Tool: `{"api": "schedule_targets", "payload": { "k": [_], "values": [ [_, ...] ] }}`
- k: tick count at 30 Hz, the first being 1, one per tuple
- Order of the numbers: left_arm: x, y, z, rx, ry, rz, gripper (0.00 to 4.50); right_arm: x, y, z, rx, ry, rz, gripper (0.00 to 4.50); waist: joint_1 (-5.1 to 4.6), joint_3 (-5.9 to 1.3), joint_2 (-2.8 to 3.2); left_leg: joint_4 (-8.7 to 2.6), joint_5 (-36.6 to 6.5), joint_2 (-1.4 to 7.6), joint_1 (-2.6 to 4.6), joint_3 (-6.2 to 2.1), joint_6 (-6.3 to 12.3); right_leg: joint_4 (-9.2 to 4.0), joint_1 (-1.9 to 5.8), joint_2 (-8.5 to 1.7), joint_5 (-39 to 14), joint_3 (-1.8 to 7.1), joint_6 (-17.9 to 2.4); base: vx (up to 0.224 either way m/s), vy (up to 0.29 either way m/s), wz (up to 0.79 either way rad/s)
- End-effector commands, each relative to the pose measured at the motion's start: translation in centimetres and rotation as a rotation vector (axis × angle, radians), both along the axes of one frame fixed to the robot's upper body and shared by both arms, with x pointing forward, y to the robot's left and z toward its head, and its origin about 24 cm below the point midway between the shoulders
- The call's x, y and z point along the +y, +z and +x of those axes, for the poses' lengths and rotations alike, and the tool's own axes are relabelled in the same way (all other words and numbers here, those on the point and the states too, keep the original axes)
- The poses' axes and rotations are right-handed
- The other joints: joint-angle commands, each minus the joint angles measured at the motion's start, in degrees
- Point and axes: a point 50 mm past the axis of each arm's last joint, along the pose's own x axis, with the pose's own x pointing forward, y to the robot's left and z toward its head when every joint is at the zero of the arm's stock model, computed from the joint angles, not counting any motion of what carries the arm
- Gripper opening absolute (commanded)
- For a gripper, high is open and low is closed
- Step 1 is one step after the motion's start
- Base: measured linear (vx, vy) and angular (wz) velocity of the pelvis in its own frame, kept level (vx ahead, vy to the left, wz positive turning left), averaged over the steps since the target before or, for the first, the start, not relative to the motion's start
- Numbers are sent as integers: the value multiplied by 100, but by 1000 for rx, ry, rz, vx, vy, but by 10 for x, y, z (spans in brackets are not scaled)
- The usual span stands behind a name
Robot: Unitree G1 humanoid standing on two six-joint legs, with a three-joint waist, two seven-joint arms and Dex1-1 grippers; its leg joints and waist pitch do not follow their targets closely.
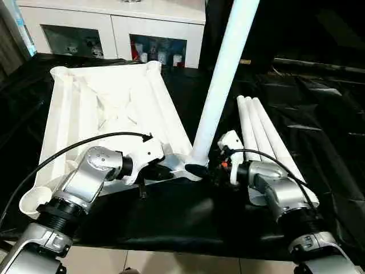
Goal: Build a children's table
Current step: Rotate leg to tighten
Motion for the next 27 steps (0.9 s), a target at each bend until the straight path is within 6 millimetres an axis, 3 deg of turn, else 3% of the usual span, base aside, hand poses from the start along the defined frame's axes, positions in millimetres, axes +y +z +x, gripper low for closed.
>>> {"api": "schedule_targets", "payload": {
  "k": [1,8,11,13,15,17,18,23,27],
  "values": [
    [-1,-5,-5,24,-26,28,0,-3,-3,-2,20,-6,6,301,-10,-383,75,-358,-835,85,69,20,69,-347,318,-327,-24,161,-1353,0,0,0],
    [-2,-6,-6,25,-21,26,0,-2,-8,-5,39,-10,13,284,-7,-381,81,-362,-886,86,74,18,51,-356,316,-331,-122,161,-1339,0,0,0],
    [-4,-8,-4,22,7,18,0,-4,-19,-5,76,-99,-8,284,-13,-375,89,-369,-913,88,79,19,17,-361,304,-329,-154,162,-1333,0,0,0],
    [-6,-8,-2,17,29,14,0,-4,-25,-5,92,-141,-28,284,-32,-331,98,-403,-1284,86,95,8,-73,-426,286,-337,-753,162,-1252,0,0,0],
    [-10,-10,2,9,69,10,0,-1,-35,-6,115,-197,-67,284,-56,-279,97,-442,-1823,89,139,-15,-211,-517,244,-357,-1721,172,-1067,0,0,0],
    [-18,-13,10,-12,150,23,0,5,-44,-4,141,-292,-104,284,-70,-273,94,-449,-1981,84,153,-29,-260,-551,232,-362,-2105,181,-954,0,0,0],
    [-23,-14,15,-27,201,33,0,9,-48,-1,158,-367,-126,283,-110,-267,98,-458,-2117,72,179,-49,-331,-588,180,-356,-2404,180,-855,0,0,0],
    [-53,-16,25,-40,342,35,0,33,-49,12,240,-631,-93,283,-199,-286,82,-456,-2347,56,159,-95,-341,-637,154,-364,-2800,150,-648,0,0,0],
    [-67,-15,26,-54,356,40,0,54,-44,15,214,-624,-95,283,-199,-297,80,-448,-2404,43,151,-94,-256,-649,127,-344,-2648,145,-598,0,0,0]
  ]
}}
